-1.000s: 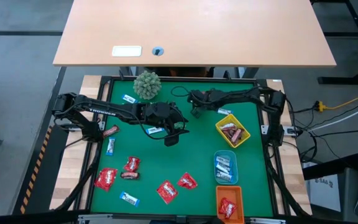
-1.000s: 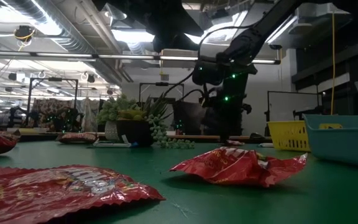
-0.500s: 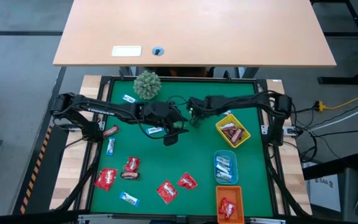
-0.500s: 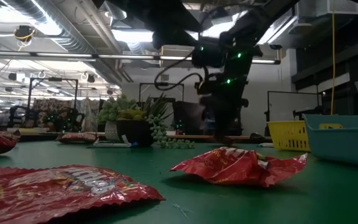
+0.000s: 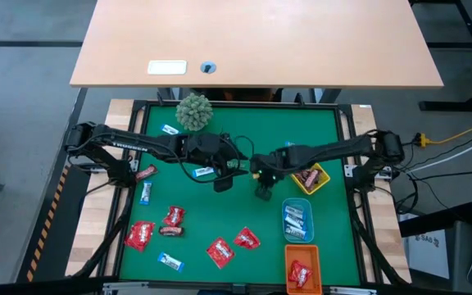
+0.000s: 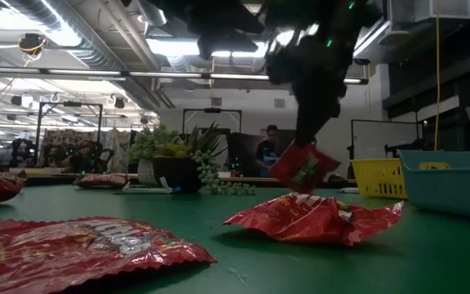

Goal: Sort candy
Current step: Put the red candy into the orange bin

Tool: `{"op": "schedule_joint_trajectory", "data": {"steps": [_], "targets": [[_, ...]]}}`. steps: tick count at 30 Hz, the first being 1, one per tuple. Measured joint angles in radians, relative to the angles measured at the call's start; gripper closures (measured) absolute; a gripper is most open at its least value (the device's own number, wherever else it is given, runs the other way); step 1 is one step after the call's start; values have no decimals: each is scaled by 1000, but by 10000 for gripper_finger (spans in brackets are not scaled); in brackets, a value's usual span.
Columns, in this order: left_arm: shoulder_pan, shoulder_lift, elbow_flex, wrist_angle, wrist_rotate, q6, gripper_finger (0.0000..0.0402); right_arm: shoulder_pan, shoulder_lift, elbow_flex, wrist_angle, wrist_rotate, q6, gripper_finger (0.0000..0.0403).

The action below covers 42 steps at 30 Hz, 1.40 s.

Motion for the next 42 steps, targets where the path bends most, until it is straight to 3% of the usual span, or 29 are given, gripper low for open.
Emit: {"op": "schedule_joint_trajectory", "data": {"steps": [13, 26, 34, 42], "targets": [[1, 0, 0, 5, -5, 0, 178, 194, -168, 1, 5, -124, 188, 403], [1, 1, 0, 5, -2, 0, 178, 466, -238, 1, 58, -366, 370, 403], [1, 2, 0, 6, -2, 0, 178, 616, -238, 1, 46, -376, 471, 400], [1, 2, 0, 10, -2, -4, 178, 631, -238, 1, 39, -345, 474, 390]]}}
